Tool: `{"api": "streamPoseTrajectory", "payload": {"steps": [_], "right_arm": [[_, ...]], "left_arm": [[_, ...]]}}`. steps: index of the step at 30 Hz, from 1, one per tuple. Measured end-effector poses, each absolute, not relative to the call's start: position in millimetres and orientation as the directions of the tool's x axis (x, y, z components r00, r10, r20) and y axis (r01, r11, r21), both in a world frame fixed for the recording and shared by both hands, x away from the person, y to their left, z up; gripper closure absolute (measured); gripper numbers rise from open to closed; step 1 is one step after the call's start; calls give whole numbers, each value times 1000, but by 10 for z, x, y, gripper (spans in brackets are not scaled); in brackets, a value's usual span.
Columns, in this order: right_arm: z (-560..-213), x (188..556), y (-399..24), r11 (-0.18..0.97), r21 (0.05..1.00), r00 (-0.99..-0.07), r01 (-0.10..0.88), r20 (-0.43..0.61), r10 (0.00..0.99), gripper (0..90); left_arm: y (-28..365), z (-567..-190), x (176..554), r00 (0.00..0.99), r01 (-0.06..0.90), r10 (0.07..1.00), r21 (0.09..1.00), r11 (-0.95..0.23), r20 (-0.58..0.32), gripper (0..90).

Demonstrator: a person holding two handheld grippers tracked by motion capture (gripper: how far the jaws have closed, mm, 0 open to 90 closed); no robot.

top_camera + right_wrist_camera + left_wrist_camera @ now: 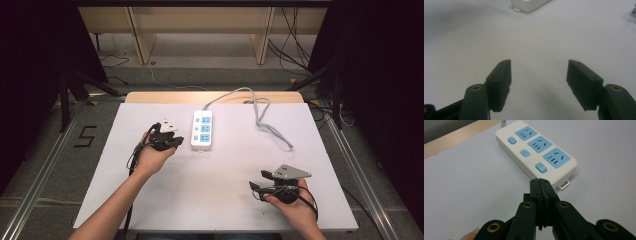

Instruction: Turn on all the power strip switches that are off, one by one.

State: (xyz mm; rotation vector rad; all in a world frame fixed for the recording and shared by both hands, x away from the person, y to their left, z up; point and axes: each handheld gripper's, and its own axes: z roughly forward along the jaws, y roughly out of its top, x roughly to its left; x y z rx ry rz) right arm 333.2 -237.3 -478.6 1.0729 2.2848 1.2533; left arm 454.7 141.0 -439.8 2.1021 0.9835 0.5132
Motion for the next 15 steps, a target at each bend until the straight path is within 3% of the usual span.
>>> {"api": "streamPoseTrajectory", "payload": {"steps": [15], "right_arm": [[-4788,3329,-2360,327,829,-671,453,76,737,370]], "left_arm": [[1242,-4261,4896,621,465,778,755,-463,95,895]]}}
